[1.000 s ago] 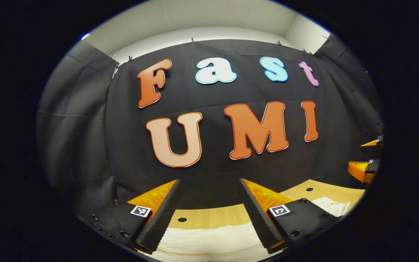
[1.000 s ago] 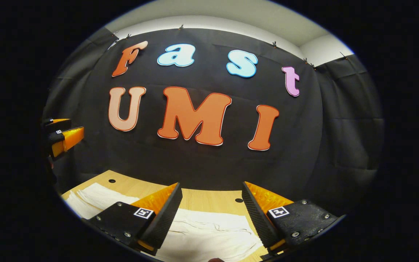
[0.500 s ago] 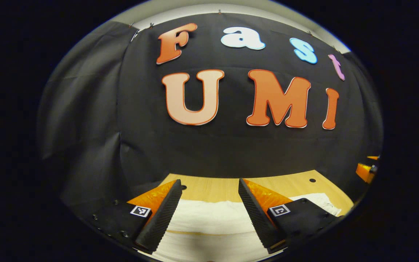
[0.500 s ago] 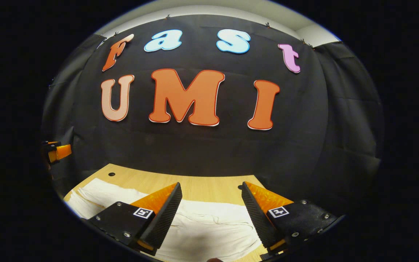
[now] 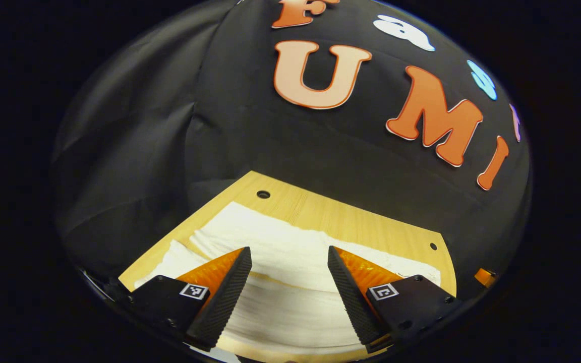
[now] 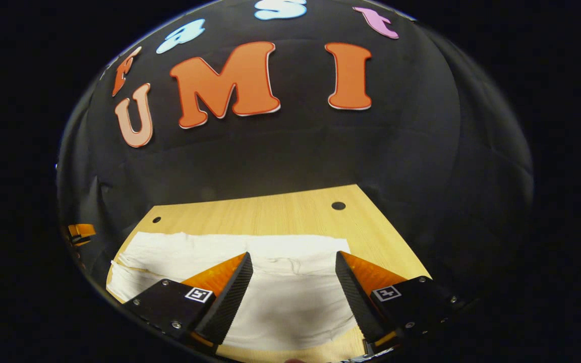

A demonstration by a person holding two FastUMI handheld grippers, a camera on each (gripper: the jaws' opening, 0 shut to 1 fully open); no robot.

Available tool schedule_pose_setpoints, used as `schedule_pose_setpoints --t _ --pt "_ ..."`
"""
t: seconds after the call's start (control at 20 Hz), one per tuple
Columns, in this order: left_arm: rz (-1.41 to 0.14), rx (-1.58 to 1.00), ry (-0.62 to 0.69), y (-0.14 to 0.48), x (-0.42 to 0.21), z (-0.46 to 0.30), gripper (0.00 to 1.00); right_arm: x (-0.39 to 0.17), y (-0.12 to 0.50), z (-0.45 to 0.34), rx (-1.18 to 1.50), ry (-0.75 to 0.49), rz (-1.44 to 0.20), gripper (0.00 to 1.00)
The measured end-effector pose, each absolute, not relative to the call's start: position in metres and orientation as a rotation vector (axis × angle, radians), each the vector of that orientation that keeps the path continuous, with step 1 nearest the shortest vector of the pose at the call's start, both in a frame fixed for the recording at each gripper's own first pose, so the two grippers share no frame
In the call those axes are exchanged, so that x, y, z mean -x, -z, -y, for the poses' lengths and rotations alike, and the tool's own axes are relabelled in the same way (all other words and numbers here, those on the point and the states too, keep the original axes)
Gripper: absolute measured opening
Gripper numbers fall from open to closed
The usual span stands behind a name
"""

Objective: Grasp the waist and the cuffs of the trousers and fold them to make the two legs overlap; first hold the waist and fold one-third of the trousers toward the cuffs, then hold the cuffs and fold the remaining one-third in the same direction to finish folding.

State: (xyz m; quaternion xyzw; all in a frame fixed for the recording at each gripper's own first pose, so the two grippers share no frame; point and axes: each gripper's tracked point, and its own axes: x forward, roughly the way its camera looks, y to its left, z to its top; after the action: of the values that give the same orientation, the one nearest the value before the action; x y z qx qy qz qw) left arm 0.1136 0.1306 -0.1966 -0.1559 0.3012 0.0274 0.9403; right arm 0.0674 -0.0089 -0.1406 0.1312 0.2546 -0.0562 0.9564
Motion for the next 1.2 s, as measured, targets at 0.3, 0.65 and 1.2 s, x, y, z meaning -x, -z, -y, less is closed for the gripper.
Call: schedule_pose_setpoints --t 0.3,0.65,1.2 --pt "-0.766 0.355 -0.084 0.246 -0.088 -0.16 1.0 -0.059 0.185 0.025 -0.398 0.12 -0.679 0.98" --pt "-1.018 0.489 -0.161 0.317 -0.055 -0.215 1.0 -0.048 0.231 0.02 -0.599 0.122 -0.882 0.99" --pt "-1.184 0.789 -0.318 0.374 -0.009 -0.296 1.0 -0.015 0.304 0.045 -0.698 0.232 -1.069 0.98"
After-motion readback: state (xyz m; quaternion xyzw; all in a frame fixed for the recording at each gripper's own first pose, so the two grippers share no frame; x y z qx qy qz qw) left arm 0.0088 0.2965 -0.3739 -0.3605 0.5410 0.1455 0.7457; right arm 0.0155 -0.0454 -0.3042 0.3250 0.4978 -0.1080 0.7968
